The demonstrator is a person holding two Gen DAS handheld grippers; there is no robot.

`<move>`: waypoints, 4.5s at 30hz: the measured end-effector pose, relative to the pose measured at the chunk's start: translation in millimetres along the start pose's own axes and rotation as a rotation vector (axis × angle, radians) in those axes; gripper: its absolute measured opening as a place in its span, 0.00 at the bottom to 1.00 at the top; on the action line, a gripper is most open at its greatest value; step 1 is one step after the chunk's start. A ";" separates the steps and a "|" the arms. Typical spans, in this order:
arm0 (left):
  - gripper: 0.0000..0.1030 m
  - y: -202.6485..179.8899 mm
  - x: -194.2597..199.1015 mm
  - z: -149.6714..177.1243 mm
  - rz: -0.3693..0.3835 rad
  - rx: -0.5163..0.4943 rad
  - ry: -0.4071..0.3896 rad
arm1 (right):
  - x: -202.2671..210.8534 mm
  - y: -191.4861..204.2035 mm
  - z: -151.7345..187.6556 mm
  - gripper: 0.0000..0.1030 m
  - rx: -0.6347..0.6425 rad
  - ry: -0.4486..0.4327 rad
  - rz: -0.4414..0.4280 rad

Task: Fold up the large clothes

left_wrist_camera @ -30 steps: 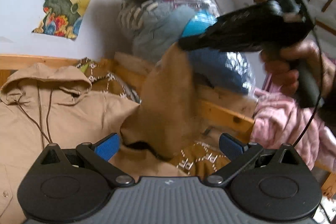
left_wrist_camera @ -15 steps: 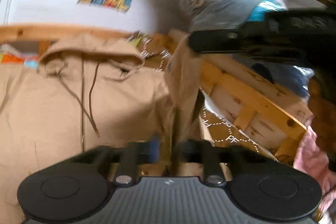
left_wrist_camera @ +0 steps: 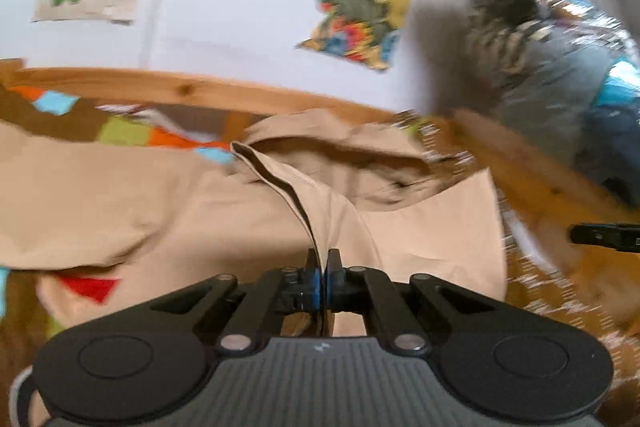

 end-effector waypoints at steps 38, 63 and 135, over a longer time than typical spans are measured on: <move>0.78 118.5 26.9 66.5 -0.280 -0.063 0.238 | -21.1 -25.8 96.6 0.81 -0.040 0.127 0.090; 0.00 136.9 87.7 65.1 -0.269 0.086 0.329 | 76.6 -14.8 128.3 0.14 -0.231 0.096 0.082; 0.04 -68.4 7.2 -34.0 0.173 -0.209 -0.159 | 39.1 24.4 95.7 0.96 -0.226 -0.115 -0.126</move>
Point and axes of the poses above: each gripper's, at about its wrist camera, not at the fingertips, and x roughly against the way its jaws point, y to its left, z to its underside, the point moved 4 cm from there along -x, roughly the way its jaws point, and after that the axes turned 2 degrees about -z, right-handed, at the moved point
